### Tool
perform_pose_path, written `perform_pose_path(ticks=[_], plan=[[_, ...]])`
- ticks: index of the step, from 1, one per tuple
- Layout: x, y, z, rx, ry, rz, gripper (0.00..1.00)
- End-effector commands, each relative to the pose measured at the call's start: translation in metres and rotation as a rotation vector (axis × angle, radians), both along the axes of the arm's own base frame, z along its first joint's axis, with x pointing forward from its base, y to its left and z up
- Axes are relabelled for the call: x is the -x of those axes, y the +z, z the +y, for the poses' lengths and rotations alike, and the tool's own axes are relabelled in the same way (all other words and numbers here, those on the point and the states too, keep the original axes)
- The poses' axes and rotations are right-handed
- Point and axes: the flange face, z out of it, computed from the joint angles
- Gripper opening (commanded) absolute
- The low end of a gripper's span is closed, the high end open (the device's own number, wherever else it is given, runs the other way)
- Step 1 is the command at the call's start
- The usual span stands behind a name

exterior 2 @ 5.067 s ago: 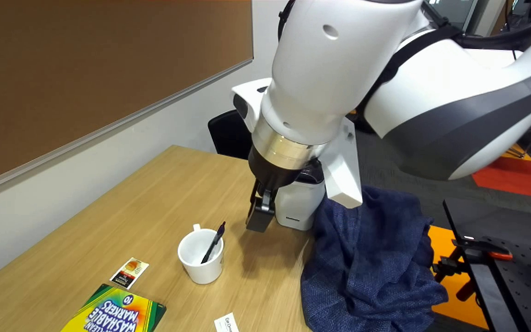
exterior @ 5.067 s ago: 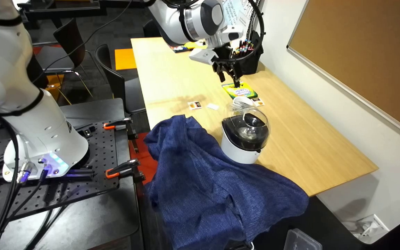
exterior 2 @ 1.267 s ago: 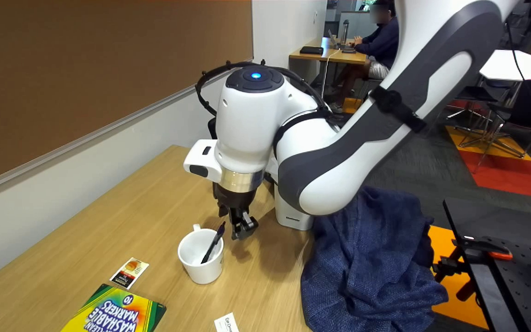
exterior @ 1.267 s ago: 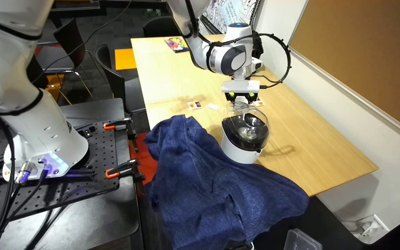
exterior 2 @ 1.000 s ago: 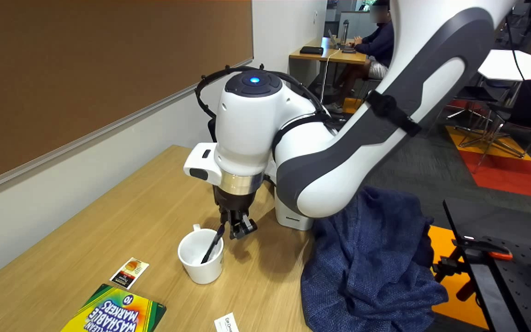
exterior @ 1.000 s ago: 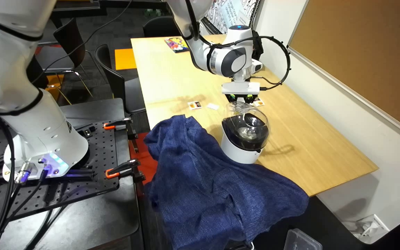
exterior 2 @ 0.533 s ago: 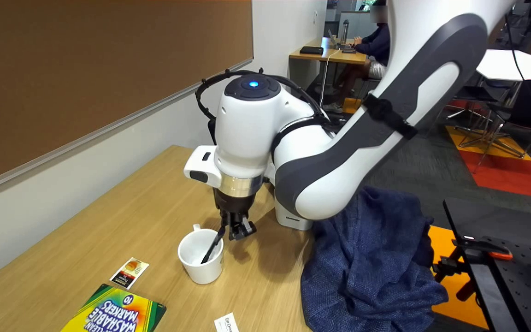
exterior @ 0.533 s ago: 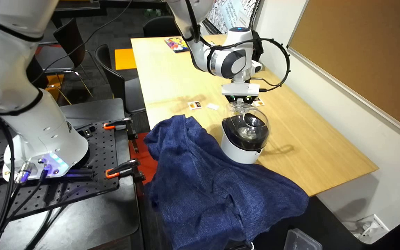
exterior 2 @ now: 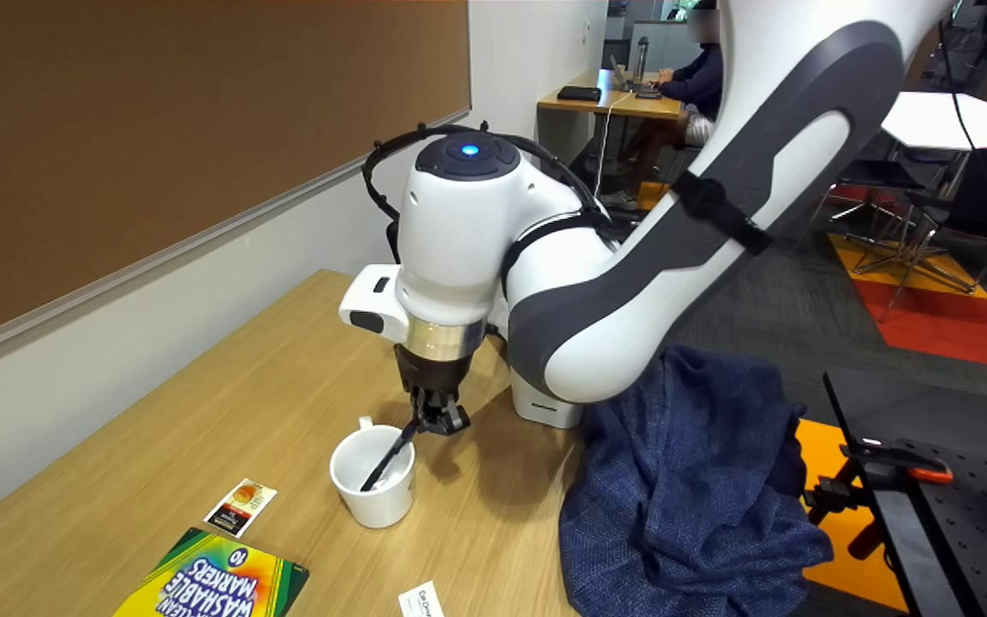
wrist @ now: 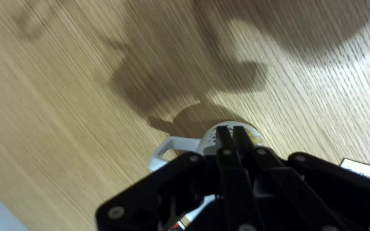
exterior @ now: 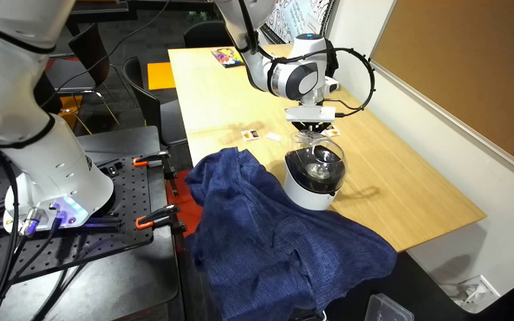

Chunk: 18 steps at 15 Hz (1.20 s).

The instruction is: Pick up the pen from the mug cup and put it on the table.

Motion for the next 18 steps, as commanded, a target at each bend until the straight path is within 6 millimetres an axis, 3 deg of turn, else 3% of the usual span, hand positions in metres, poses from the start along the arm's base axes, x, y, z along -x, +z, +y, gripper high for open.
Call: perform_pose_path(ticks=[1,8,18], plan=[[-0.004,0.007,-0.001,-0.009,0.016,-0.02,0.02],[0.005,0.036,0.003,0.015,0.004,-0.066,0.02],[0.049,0.11,-0.004,0.106,-0.047,-0.145,0.02]])
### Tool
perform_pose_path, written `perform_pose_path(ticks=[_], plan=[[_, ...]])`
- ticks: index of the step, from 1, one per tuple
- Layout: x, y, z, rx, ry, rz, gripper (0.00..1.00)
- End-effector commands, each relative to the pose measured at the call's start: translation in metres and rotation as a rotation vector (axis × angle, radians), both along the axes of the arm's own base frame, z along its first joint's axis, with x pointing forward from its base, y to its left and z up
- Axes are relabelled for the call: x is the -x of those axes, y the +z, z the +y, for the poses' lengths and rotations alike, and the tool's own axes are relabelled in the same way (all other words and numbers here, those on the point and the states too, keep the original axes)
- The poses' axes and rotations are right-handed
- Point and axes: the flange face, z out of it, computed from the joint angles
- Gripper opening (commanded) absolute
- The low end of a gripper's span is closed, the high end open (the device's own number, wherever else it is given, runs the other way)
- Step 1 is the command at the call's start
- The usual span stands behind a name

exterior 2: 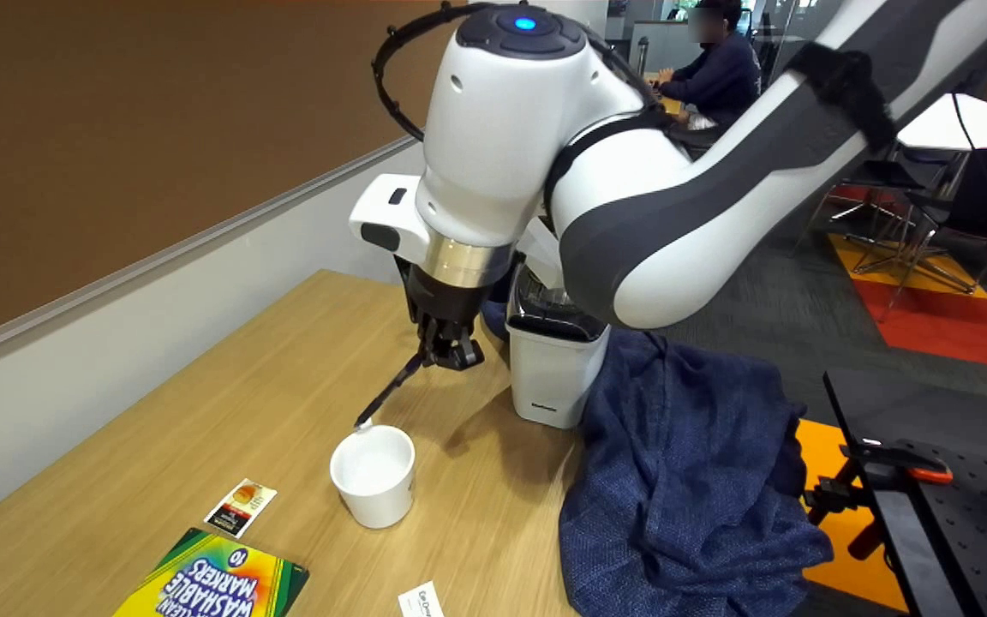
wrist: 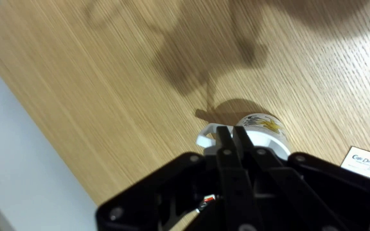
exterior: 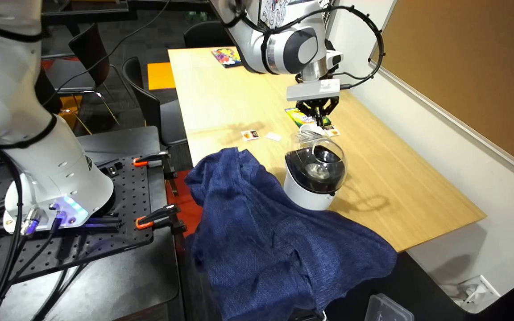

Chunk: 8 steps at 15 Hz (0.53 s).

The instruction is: Pick up the pen from the mug cup and put it on the table.

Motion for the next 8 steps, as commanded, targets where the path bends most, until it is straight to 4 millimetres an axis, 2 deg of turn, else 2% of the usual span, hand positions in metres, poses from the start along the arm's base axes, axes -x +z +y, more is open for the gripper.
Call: perform_pose_path(ticks=[1,4,8], plan=[[0.033,0.033,0.003,0.026,-0.036,-0.058,0.02],[0.05,0.049,0.009,0.047,-0.045,-0.088,0.02],[0.071,0.058,0.016,0.001,-0.009,-0.097,0.02]])
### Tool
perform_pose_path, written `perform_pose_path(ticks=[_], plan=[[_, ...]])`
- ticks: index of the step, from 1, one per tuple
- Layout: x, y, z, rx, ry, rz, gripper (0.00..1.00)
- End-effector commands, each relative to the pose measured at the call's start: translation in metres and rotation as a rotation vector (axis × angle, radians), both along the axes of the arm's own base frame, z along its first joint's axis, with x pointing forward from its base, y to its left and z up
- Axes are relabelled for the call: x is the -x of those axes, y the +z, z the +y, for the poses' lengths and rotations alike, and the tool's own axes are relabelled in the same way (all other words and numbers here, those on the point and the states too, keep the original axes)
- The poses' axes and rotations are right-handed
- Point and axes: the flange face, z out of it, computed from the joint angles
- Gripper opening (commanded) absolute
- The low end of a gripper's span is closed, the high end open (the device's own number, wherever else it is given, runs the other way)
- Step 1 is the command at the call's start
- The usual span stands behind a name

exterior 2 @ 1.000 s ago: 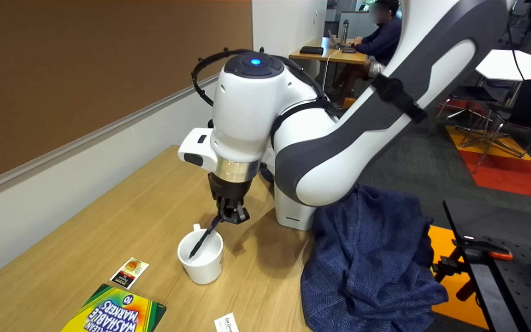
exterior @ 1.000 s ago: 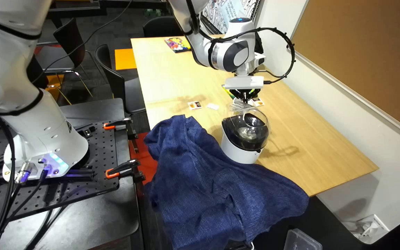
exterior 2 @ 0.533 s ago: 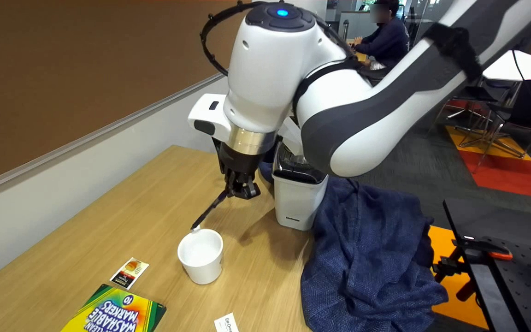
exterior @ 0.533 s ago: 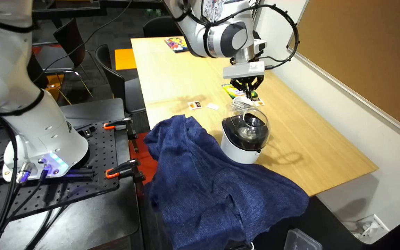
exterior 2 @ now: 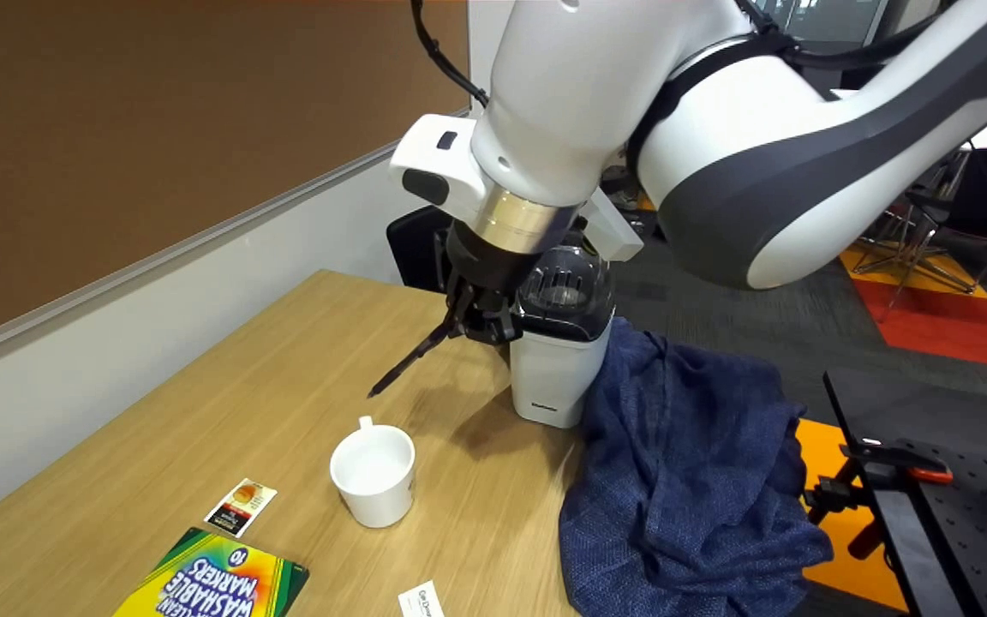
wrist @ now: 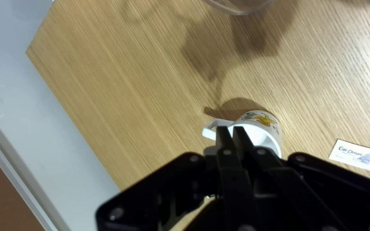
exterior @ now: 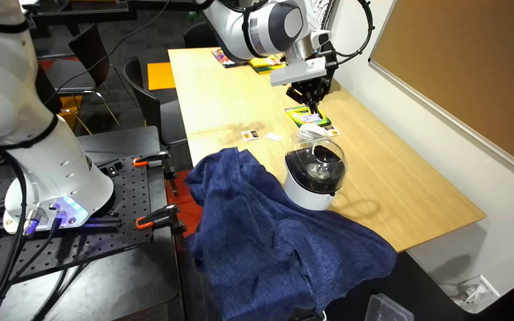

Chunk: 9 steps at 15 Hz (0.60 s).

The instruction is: Pick up the pen from the mug cup and put it on the table.

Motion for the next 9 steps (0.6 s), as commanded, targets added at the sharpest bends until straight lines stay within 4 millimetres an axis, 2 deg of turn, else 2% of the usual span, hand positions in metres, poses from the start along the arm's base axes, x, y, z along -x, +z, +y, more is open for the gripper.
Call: perform_pose_path(ticks=[1,9], plan=[[0.029,0.012,0.004,-0.047,0.032,-0.022,0.02],[0.064,0.002,0.03,-0.187,0.133,-0.031,0.02]])
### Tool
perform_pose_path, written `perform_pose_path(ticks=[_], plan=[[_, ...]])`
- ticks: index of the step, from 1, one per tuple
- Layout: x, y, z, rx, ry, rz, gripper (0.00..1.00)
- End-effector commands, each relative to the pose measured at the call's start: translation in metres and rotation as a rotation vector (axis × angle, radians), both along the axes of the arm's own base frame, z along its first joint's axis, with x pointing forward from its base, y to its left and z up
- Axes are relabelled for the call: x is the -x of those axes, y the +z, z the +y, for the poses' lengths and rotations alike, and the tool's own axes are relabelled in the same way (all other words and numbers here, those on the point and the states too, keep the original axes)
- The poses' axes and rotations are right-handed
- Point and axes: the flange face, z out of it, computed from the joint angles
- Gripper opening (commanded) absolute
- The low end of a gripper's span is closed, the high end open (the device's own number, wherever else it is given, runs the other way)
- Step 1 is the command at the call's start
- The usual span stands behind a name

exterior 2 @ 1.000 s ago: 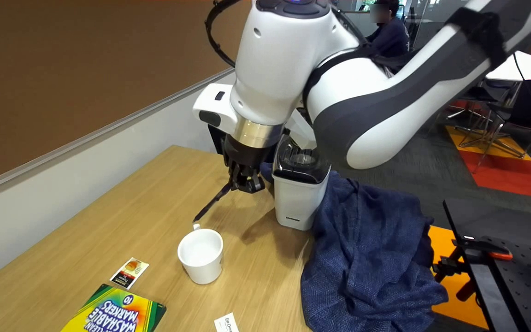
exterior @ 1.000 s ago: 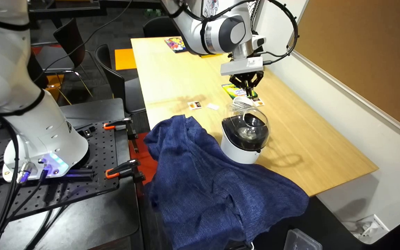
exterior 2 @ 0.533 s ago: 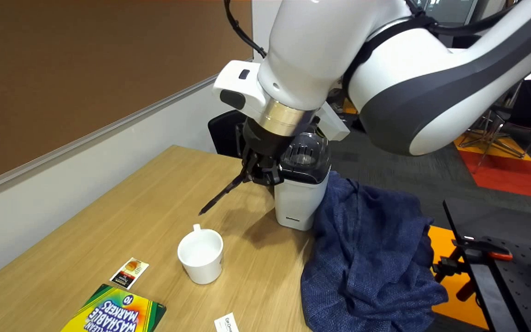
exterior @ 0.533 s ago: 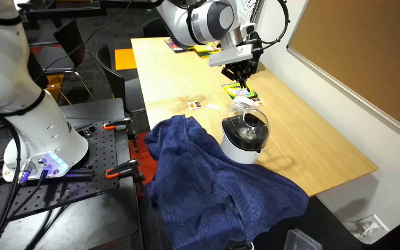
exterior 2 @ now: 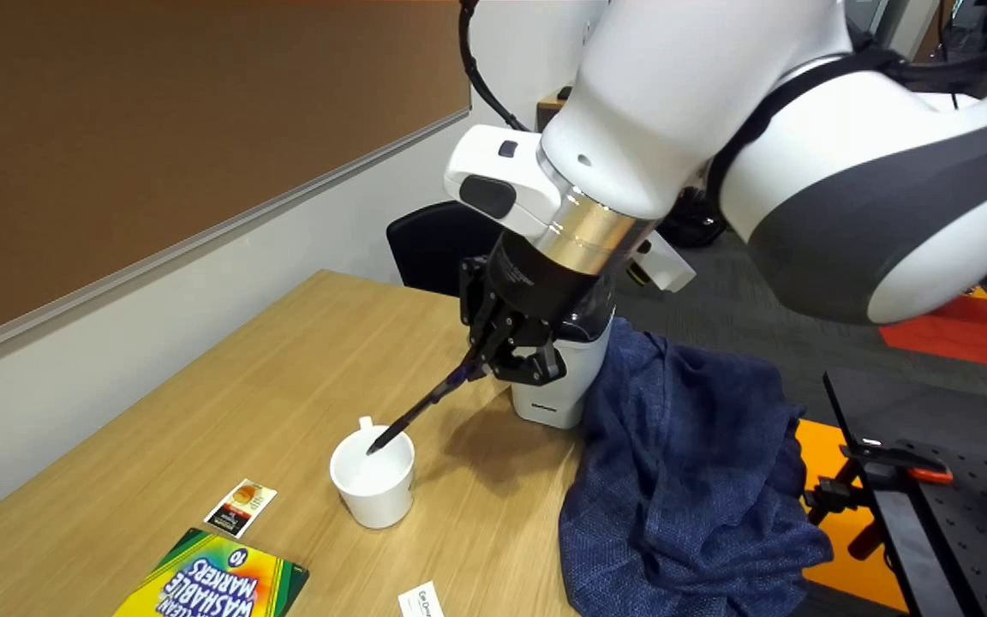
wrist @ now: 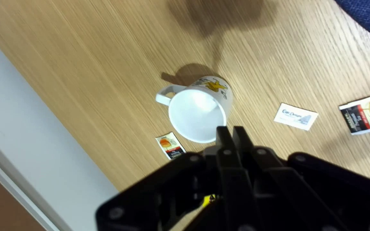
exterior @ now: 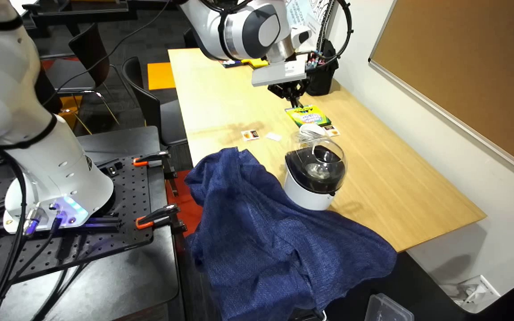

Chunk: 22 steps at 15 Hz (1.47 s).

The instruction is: Pick up the pen from the mug cup and put it on the table.

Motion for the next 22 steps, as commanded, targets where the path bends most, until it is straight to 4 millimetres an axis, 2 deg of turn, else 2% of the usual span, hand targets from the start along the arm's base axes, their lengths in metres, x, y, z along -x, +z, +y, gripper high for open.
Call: perform_pose_path(ticks=[1,6,9,13,22], plan=[[0.022,0.002,0.012,-0.064,0.059,-0.01,0.02],[0.033,-0.011,0.037,-0.146,0.102,0.034,0.02],[0.035,-0.02,0.043,-0.183,0.101,0.079,0.02],[0.037,-0.041,0.036,-0.203,0.074,0.14,0.02],[0.037,-0.109,0.022,-0.228,0.075,0.251,0.02]])
